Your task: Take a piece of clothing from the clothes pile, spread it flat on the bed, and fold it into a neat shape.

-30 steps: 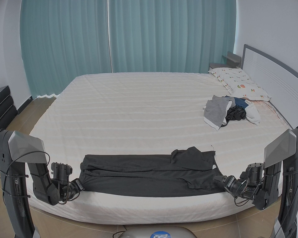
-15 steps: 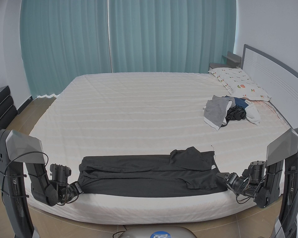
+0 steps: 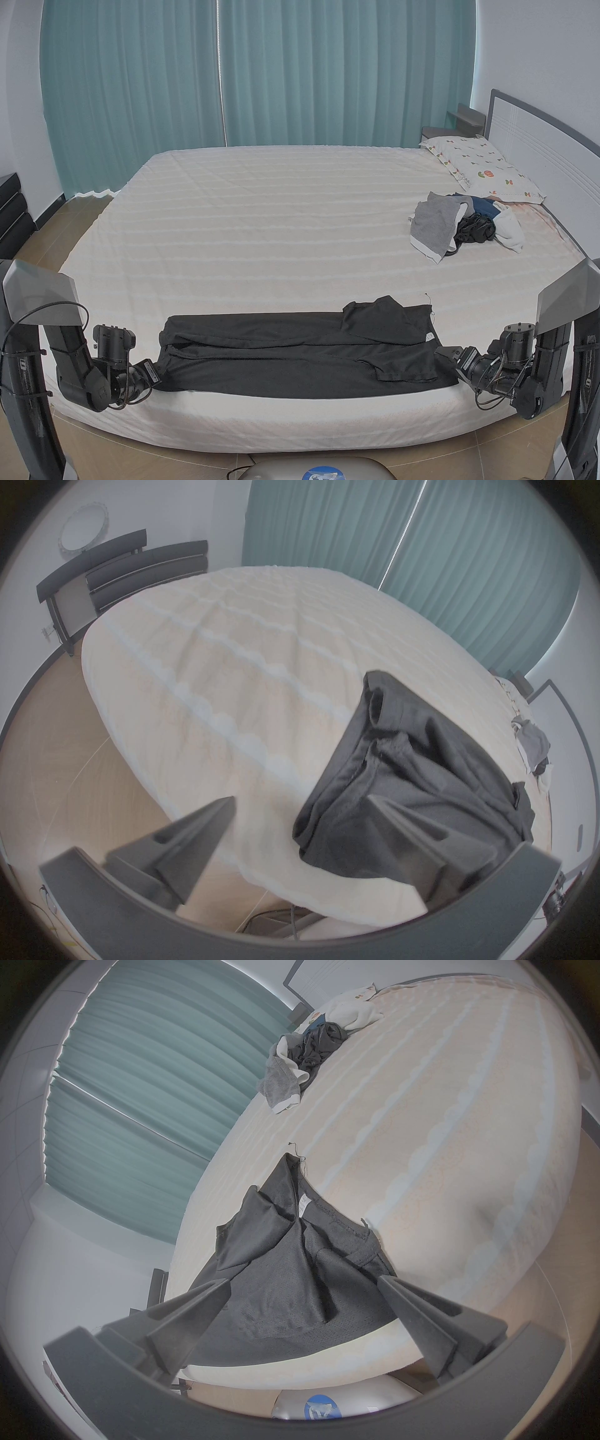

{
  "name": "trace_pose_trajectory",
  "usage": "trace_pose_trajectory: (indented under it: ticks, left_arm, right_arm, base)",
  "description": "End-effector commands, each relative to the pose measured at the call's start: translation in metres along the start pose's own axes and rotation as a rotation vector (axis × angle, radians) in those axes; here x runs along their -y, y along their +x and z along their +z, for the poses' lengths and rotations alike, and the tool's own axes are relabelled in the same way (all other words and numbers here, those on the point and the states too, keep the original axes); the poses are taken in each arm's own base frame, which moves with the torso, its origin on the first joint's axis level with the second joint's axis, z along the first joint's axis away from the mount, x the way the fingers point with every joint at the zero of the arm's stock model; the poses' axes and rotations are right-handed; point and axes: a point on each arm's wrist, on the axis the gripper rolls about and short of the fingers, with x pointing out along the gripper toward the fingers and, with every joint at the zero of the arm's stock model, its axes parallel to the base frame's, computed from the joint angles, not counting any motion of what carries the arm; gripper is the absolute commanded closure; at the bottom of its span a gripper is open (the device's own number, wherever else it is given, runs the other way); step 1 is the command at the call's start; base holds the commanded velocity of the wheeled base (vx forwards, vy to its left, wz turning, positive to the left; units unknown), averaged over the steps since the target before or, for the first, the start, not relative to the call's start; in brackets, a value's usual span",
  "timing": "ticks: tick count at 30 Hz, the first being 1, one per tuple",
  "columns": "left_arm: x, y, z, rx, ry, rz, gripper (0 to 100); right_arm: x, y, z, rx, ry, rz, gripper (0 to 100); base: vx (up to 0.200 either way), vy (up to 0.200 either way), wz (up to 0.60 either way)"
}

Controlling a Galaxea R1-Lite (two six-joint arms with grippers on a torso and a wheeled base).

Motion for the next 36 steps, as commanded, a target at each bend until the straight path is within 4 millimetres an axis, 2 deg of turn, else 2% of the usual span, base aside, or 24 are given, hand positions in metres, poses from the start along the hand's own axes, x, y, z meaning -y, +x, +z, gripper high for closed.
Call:
trace_pose_trajectory:
  ticks: [1,6,11,18,30,31,36]
  left_arm:
    - [0.001,-0.015,0.021,0.079,-0.028,-0.031,0]
    - [0.008,-0.031,0.034,0.124,-0.045,-0.117,0]
    - [0.020,-0.032,0.028,0.042,-0.042,-0.252,0]
    - [0.036,-0.003,0.017,0.000,0.003,-0.257,0]
    - [0.048,0.023,0.011,0.033,0.016,-0.203,0]
    - [0.049,0.026,0.012,0.045,0.012,-0.190,100]
    - [0.052,0.032,0.015,0.076,-0.033,-0.174,100]
  right_arm:
    - [-0.001,0.000,0.001,0.007,-0.002,0.008,0]
    - [-0.001,0.000,0.001,0.006,-0.002,0.009,0]
    - [-0.001,0.001,0.001,0.006,0.000,0.009,0]
    - [-0.001,0.003,0.001,0.004,-0.001,0.011,0]
    - [0.000,0.004,0.001,0.005,-0.002,0.012,0]
    - [0.000,0.004,0.001,0.005,-0.002,0.012,0]
    - [-0.001,0.004,0.001,0.004,-0.002,0.013,0]
  base:
    - [0.000,0.000,0.00]
    - [0.000,0.000,0.00]
    - [0.000,0.000,0.00]
    - [0.000,0.000,0.00]
    - [0.000,0.000,0.00]
    - [0.000,0.000,0.00]
    - [0.000,0.000,0.00]
